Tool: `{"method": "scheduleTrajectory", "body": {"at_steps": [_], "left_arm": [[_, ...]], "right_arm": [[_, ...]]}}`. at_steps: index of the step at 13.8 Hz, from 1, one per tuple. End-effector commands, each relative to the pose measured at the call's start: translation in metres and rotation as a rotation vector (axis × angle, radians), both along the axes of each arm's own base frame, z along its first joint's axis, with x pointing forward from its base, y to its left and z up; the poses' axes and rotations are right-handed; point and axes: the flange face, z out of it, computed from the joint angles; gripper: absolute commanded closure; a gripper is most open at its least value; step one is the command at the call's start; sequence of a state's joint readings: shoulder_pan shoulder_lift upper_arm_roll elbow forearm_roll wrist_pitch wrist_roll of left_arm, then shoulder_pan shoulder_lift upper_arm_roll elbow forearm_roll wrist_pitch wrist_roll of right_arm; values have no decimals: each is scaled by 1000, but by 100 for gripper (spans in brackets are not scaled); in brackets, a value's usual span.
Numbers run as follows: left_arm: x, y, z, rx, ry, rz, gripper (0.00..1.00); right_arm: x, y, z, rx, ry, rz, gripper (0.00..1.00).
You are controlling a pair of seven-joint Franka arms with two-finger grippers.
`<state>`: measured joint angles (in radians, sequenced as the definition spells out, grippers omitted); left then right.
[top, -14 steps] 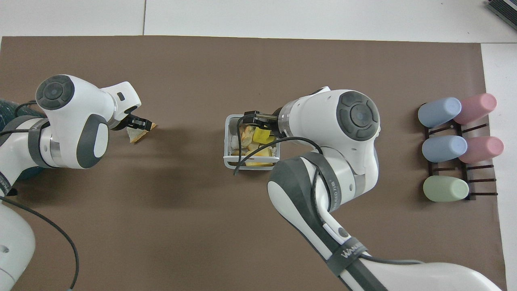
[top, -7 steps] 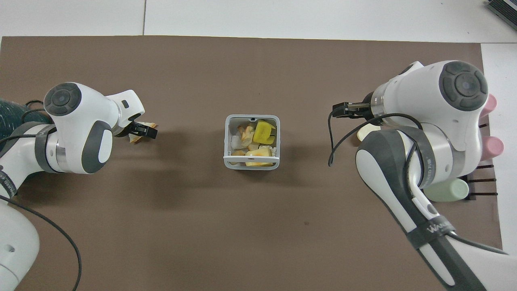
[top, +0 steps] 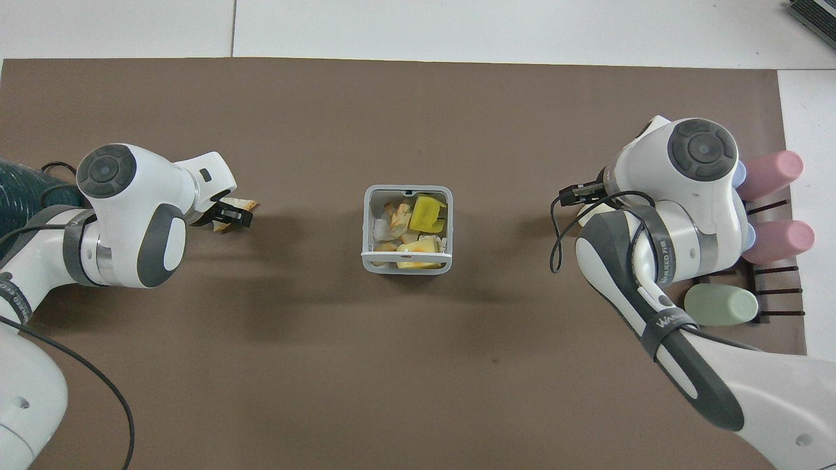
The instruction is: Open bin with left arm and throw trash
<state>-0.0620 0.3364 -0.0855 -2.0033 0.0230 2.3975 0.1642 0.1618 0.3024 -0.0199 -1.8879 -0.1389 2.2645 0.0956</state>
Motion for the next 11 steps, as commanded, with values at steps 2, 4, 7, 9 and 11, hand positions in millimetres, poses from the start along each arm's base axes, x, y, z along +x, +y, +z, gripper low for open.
{"method": "scheduleTrajectory", "body": {"at_steps": [2, 4, 7, 9, 11], "left_arm": [[-7, 4, 6, 13, -21, -7, 88], [-6, 4, 8, 13, -24, -8, 100], [-5, 4, 9, 13, -23, -6, 100], [1, 2, 15, 12, -20, -6, 100], [11, 3, 32, 11, -7, 4, 100]], "right_arm": [[-7, -16, -14, -20, -11, 23, 0], [-14, -14, -32, -13, -11, 14, 0], [-15, -14, -44, -2, -15, -49, 0], [-16, -15, -50, -3, -5, -58, 2], [-24, -17, -61, -6, 19, -61, 29]]}}
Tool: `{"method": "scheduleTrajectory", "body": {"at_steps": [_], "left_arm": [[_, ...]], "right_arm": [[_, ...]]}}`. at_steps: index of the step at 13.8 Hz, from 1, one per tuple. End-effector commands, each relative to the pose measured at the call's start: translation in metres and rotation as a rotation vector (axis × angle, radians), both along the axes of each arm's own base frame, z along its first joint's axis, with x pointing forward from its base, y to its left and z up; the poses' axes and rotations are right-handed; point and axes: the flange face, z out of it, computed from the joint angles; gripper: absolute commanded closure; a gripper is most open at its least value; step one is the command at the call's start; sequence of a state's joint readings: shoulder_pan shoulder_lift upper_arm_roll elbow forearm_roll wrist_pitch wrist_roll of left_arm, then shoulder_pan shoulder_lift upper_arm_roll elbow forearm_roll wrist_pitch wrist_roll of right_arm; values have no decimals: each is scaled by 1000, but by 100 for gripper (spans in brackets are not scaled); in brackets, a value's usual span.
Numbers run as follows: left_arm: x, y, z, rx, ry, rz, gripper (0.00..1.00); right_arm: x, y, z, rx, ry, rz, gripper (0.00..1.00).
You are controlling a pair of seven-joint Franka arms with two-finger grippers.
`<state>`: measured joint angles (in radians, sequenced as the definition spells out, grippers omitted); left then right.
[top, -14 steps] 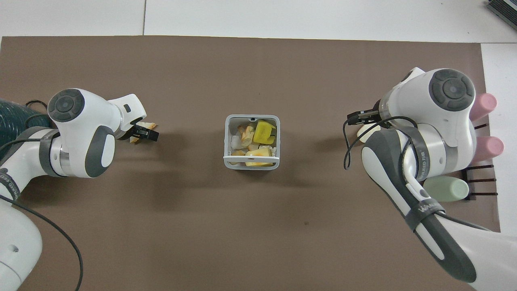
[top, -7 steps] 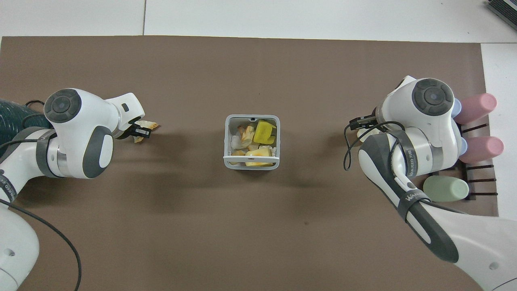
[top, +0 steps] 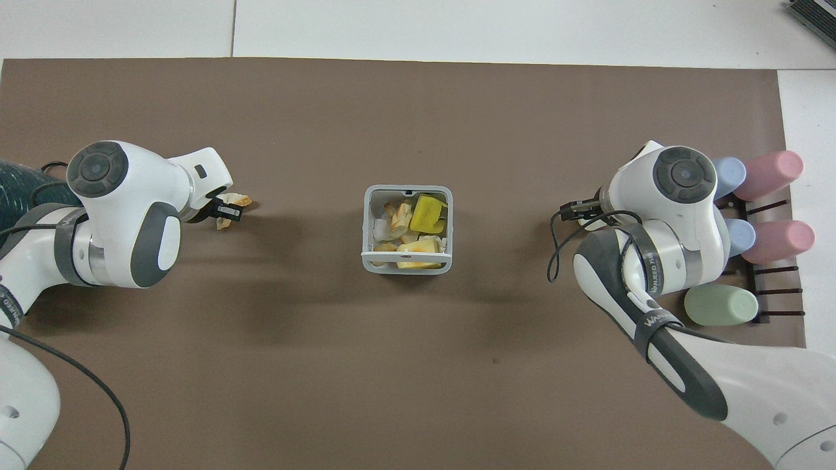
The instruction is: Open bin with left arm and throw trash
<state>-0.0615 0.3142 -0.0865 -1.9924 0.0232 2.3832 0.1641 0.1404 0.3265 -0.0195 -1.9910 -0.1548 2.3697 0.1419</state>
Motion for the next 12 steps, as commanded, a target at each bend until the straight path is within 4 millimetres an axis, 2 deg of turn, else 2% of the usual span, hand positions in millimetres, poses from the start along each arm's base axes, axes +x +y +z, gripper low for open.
{"method": "scheduleTrajectory", "body": {"at_steps": [1, 3, 4, 6, 7, 9, 10, 12], "left_arm": [[14, 2, 27, 11, 26, 6, 100], [22, -2, 53, 1, 65, 17, 100], [22, -6, 67, -17, 85, 36, 100], [23, -16, 99, -32, 117, 103, 100], [20, -33, 113, -29, 130, 124, 100], [11, -80, 133, -26, 136, 216, 100], [3, -110, 137, -29, 129, 278, 100], [-9, -153, 143, -41, 113, 385, 100]], "right_arm": [[-7, -5, -11, -5, 5, -18, 45], [-7, -10, -10, -6, 8, -24, 95], [-7, -12, -10, -6, 13, -37, 100], [-5, -15, -7, -6, 11, -63, 100], [-4, -13, -6, -5, 10, -63, 100], [-3, -6, 4, -2, 16, -88, 100], [-1, -4, 12, -5, 19, -95, 100], [2, 0, 36, -5, 10, -114, 100]]}}
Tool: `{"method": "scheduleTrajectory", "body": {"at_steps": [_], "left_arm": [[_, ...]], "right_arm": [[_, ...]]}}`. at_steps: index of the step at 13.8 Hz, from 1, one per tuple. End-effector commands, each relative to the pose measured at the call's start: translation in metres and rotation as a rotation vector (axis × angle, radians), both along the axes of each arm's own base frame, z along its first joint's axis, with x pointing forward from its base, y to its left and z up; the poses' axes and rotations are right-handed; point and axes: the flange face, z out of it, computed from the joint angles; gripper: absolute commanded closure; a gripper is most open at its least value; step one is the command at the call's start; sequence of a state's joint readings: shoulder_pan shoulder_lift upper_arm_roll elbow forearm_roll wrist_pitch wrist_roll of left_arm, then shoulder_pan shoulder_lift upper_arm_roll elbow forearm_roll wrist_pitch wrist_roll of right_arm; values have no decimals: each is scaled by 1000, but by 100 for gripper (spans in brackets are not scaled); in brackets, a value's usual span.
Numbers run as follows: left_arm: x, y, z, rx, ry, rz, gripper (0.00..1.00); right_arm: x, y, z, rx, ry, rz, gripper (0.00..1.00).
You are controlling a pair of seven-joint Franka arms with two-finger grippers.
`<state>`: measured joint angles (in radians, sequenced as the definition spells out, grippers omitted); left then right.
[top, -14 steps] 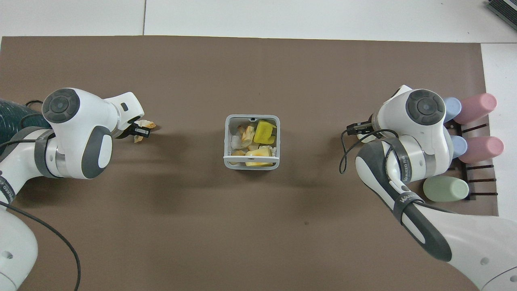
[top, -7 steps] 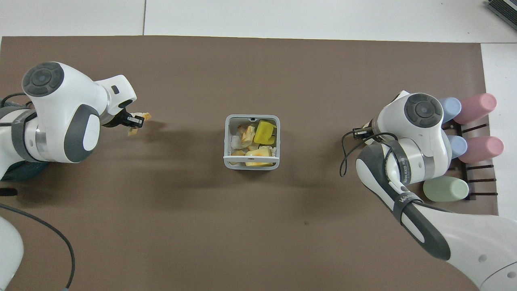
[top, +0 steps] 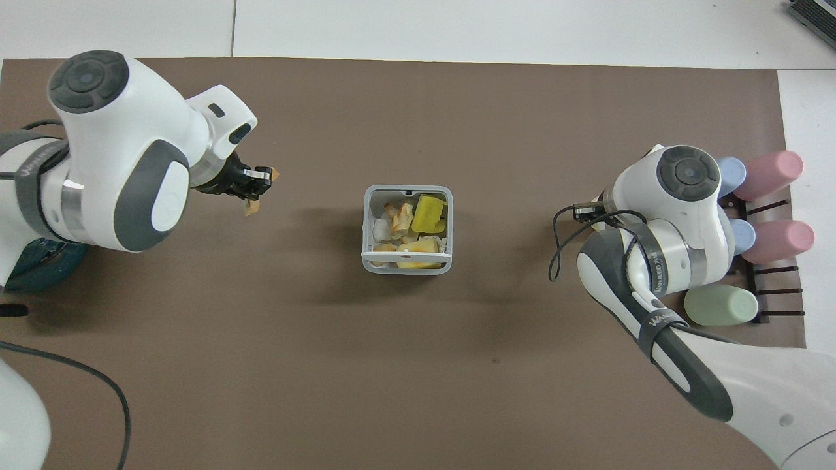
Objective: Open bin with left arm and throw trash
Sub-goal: 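Carry the bread slice over the bin with the left gripper and release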
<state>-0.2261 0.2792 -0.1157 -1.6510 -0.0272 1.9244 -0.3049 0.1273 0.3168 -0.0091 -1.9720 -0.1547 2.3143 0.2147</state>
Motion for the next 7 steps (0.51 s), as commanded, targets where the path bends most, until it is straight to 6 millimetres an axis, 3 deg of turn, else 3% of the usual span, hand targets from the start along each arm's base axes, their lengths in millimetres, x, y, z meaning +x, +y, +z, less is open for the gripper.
{"method": "scheduleTrajectory", "body": {"at_steps": [1, 3, 4, 7], "left_arm": [[-16, -48, 6, -1, 3, 109, 100], [-27, -71, 4, -3, 1, 158, 100], [-34, -87, 5, -5, -1, 183, 100], [-56, -125, 6, -34, 17, 231, 100]], "right_arm": [[2, 4, 41, -4, -17, -52, 100], [4, 6, 74, -5, -28, -63, 100], [6, 18, 91, 5, -19, -58, 100], [19, 30, 135, 136, -19, -129, 100]]}}
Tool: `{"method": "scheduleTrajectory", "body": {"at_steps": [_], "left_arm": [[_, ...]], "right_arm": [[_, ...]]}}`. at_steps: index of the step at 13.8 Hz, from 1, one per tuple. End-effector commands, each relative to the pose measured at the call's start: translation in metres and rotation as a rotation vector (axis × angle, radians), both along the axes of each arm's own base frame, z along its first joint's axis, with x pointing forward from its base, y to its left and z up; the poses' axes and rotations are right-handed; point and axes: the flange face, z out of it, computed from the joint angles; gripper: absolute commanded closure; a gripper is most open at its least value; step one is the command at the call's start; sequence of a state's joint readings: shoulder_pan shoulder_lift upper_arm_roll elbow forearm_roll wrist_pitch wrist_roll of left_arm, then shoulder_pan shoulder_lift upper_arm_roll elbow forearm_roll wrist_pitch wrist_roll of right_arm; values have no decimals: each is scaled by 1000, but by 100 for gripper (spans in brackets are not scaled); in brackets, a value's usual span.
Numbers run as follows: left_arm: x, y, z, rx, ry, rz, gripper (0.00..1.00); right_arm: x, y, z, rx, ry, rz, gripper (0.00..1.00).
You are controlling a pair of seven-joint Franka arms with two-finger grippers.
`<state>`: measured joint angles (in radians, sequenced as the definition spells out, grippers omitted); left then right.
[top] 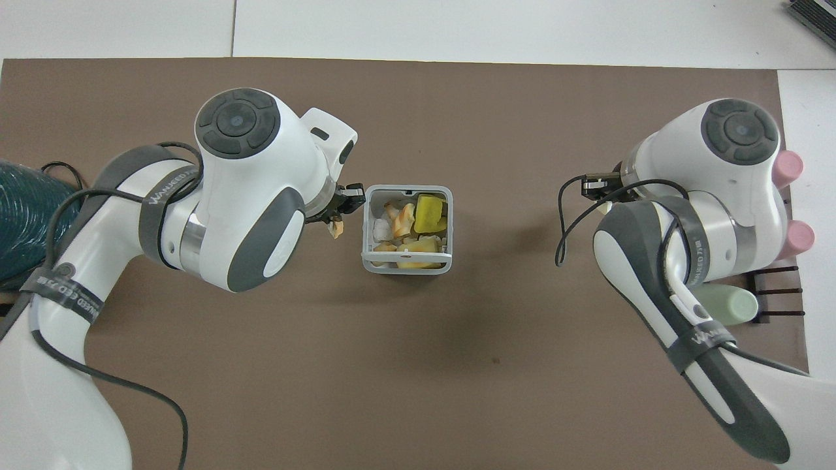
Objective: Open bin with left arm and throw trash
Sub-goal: 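Carry the bread slice over the bin with the left gripper and release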
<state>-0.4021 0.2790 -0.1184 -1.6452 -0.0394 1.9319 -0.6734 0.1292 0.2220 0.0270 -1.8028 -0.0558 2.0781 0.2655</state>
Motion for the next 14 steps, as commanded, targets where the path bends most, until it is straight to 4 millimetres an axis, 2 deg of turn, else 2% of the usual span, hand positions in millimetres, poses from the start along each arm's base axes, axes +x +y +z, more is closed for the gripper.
{"method": "scheduleTrajectory", "body": {"at_steps": [1, 2, 4, 6, 7, 8, 10, 11, 12, 14], "left_arm": [[-17, -30, 1, -42, 10, 51, 100], [-26, -43, 1, -55, 5, 71, 100], [-29, -53, 0, -76, -15, 159, 100], [-30, -56, 0, -88, -12, 183, 100], [-30, -57, 1, -99, -6, 190, 84], [-31, -57, 1, -106, -1, 195, 69], [-31, -57, 1, -106, 4, 229, 63], [-31, -58, 2, -107, 6, 252, 59], [-31, -58, 2, -106, 8, 259, 50], [-31, -57, 2, -105, 10, 262, 48]], "right_arm": [[9, 6, 29, 57, -4, -40, 100], [9, 10, 38, 72, -10, -39, 100], [10, 21, 53, 188, -13, -92, 100], [12, 28, 59, 295, -10, -169, 100], [11, 32, 60, 325, -4, -193, 100], [9, 46, 60, 356, 8, -205, 100], [5, 70, 59, 416, 31, -236, 100], [4, 75, 57, 444, 42, -264, 100], [4, 78, 55, 475, 58, -281, 100], [4, 79, 52, 493, 69, -294, 100]]}}
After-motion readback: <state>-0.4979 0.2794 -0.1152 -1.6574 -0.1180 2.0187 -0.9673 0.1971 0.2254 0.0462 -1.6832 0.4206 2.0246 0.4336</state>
